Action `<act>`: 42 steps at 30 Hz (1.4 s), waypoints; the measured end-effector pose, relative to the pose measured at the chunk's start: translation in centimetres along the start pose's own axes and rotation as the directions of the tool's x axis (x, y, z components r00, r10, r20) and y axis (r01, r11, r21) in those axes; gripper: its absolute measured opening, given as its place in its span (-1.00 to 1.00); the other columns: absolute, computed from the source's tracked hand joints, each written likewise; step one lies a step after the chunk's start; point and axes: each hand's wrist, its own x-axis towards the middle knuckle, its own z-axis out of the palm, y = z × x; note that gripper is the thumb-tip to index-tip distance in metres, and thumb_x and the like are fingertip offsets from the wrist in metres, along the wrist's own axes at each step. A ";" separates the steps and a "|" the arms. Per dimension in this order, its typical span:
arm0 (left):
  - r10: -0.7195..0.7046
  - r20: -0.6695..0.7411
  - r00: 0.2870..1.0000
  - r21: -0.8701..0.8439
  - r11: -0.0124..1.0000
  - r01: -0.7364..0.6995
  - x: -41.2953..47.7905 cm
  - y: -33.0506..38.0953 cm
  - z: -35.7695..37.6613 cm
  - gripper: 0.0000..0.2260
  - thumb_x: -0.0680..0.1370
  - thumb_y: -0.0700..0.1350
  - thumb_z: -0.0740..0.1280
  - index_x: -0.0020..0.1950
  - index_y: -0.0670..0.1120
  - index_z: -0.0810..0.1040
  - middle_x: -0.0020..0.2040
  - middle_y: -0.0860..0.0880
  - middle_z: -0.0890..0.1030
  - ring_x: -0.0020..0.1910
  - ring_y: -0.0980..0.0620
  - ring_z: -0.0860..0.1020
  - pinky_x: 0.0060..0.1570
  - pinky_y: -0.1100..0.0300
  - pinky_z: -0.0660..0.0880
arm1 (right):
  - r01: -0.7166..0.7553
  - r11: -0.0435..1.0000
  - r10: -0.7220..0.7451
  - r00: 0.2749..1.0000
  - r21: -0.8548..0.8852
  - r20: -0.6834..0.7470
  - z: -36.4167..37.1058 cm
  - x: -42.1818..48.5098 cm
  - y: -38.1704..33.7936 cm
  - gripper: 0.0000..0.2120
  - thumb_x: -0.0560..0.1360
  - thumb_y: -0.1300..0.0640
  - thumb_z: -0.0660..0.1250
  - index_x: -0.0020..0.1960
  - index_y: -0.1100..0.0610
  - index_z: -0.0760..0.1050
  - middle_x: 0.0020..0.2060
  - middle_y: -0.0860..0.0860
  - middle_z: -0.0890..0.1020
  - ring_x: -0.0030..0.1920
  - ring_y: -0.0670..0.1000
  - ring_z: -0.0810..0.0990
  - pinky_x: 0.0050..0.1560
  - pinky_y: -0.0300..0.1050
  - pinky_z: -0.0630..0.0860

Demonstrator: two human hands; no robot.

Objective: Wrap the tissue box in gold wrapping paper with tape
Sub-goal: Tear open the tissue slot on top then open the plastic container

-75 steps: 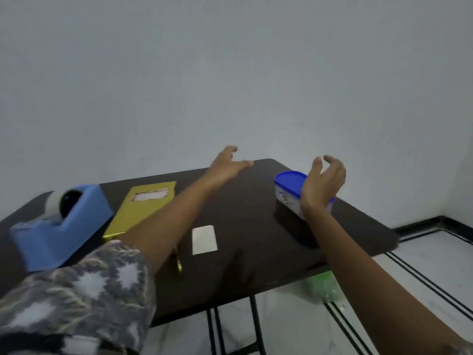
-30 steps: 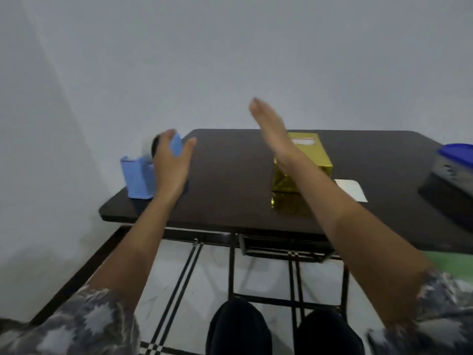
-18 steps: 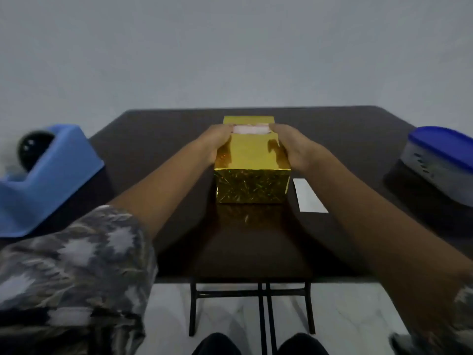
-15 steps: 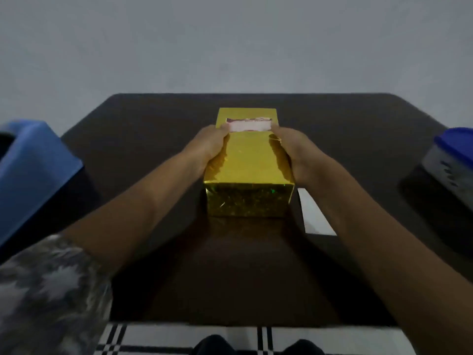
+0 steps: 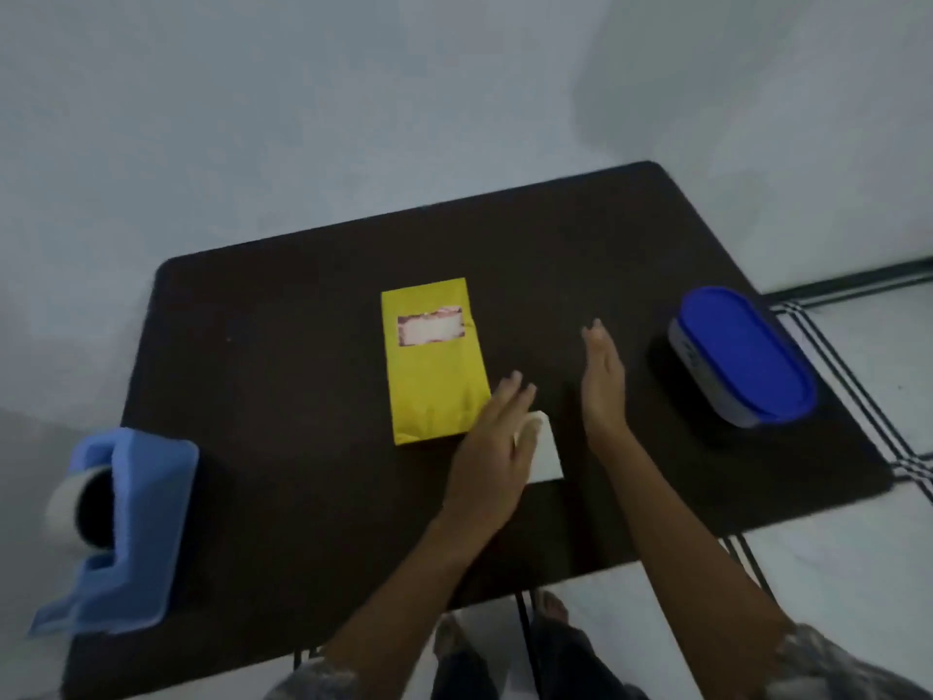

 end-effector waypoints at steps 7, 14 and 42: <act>-0.044 0.178 0.983 0.220 0.975 0.004 -2.1 -2.7 9.7 -0.59 0.54 -0.24 0.10 0.38 -0.18 0.42 0.37 -0.09 0.45 0.34 -0.06 0.44 0.34 0.01 0.27 | -0.066 0.998 0.062 0.989 -0.022 -0.134 -5.7 -3.8 3.5 -0.58 0.62 -0.02 0.09 0.45 0.04 0.26 0.35 0.02 0.45 0.39 -0.03 0.36 0.37 -0.10 0.25; -0.233 -0.236 0.943 -0.323 0.934 0.150 6.6 9.5 11.3 -0.69 0.56 -0.23 0.29 0.30 -0.08 0.51 0.20 0.07 0.54 0.13 0.27 0.46 0.01 0.57 0.32 | 0.184 0.913 -0.062 0.945 0.364 -0.322 -14.9 0.3 -1.1 -0.72 0.63 0.14 0.13 0.27 0.22 0.44 -0.02 0.09 0.65 0.00 -0.06 0.62 0.12 -0.15 0.51; -0.849 -0.196 0.491 -0.398 0.526 0.751 43.6 3.1 66.1 -0.79 0.45 -0.38 0.26 0.03 -0.31 0.60 -0.06 -0.23 0.62 -0.12 -0.13 0.54 -0.38 0.25 0.33 | -0.410 0.904 0.428 0.880 -0.123 0.207 -42.6 60.7 16.8 -0.69 0.62 0.10 0.12 0.29 0.20 0.42 0.24 0.12 0.51 0.24 0.10 0.47 0.20 -0.09 0.36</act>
